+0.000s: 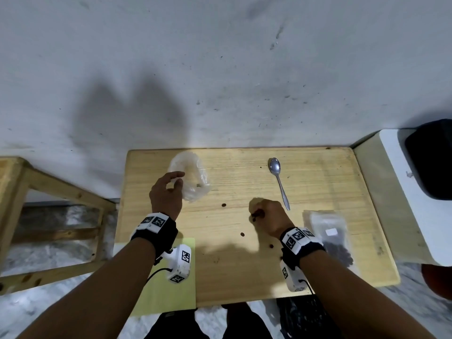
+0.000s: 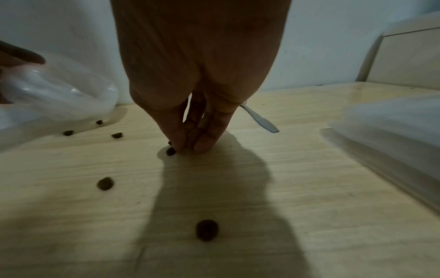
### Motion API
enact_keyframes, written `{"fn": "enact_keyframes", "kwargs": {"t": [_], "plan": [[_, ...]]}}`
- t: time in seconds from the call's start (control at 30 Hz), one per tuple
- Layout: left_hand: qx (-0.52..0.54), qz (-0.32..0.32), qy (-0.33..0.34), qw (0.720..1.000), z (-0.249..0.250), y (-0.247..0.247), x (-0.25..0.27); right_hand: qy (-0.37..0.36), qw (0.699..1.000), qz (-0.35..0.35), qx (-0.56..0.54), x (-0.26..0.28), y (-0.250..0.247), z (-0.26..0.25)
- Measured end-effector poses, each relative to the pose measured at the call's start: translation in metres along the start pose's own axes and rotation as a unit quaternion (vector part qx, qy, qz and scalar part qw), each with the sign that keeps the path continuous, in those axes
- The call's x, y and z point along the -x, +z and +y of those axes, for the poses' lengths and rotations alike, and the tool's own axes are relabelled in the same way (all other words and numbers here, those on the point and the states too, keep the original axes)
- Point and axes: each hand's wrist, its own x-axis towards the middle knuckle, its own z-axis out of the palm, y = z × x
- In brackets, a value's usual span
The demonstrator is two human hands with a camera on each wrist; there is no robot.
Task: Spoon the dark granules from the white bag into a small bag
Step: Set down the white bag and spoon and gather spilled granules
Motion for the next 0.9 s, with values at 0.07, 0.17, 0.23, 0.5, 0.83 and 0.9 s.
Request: {"fn": "enact_keyframes", "kwargs": {"t": [0.07, 0.17, 0.23, 0.5, 0.83, 0.9], "plan": [[0.002, 0.010, -0.004, 1.000, -0.002, -0.008, -0.004, -0.009, 0.999, -0.039, -0.019, 0.000, 0.006, -0.007], [0.000, 0.025, -0.008, 1.000, -0.005, -0.023, -0.010, 0.010, 1.000, -0.029, 0.006, -0.007, 0.004, -0.022], [-0.003, 0.038, -0.012, 0.999, -0.009, -0.034, -0.014, -0.011, 1.000, 0.008, 0.027, -0.016, 0.000, -0.038], [-0.006, 0.068, -0.017, 0.998, -0.028, -0.077, -0.030, -0.101, 0.991, -0.066, 0.061, -0.079, 0.046, -0.094], [-0.016, 0.087, -0.021, 0.996, -0.041, -0.106, -0.051, -0.106, 0.975, -0.088, 0.175, -0.093, 0.091, -0.134], [-0.020, 0.085, -0.022, 0.996, -0.038, -0.105, -0.052, -0.119, 0.974, -0.085, 0.172, -0.084, 0.089, -0.133]]}}
